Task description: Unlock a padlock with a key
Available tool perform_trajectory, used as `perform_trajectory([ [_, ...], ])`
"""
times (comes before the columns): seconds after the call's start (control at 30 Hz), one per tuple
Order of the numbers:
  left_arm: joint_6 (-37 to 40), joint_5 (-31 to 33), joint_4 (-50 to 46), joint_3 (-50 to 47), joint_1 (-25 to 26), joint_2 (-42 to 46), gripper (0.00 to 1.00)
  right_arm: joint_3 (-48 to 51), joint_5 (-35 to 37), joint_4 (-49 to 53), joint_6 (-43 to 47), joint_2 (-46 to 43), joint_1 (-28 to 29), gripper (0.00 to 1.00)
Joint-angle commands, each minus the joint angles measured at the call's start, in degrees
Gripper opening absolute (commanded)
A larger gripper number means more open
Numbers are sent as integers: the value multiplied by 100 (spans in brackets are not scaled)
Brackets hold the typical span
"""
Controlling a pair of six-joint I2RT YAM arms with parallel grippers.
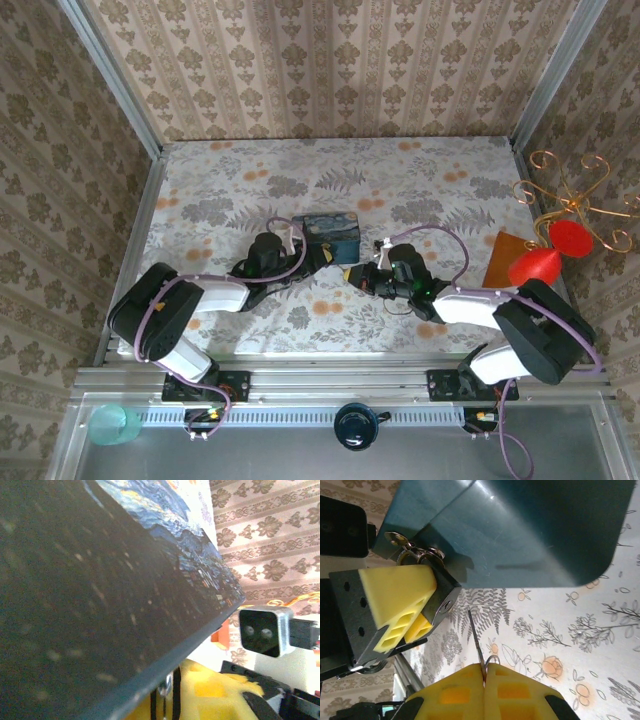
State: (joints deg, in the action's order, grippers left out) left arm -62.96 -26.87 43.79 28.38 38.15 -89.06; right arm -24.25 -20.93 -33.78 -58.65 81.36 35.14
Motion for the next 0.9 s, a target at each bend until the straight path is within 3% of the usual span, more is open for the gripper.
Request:
perform_trajectory([
  [0.0,-281,-252,545,-8,-42,188,0,116,-386,-797,-256,219,-115,0],
  [0.2,-435,-283,639,-50,-51,203,0,210,-614,-1507,-468,456,-218,0],
  [0.87,-889,-470,906,71,-75,273,0,210,-847,-1951,-235,292,-244,0],
])
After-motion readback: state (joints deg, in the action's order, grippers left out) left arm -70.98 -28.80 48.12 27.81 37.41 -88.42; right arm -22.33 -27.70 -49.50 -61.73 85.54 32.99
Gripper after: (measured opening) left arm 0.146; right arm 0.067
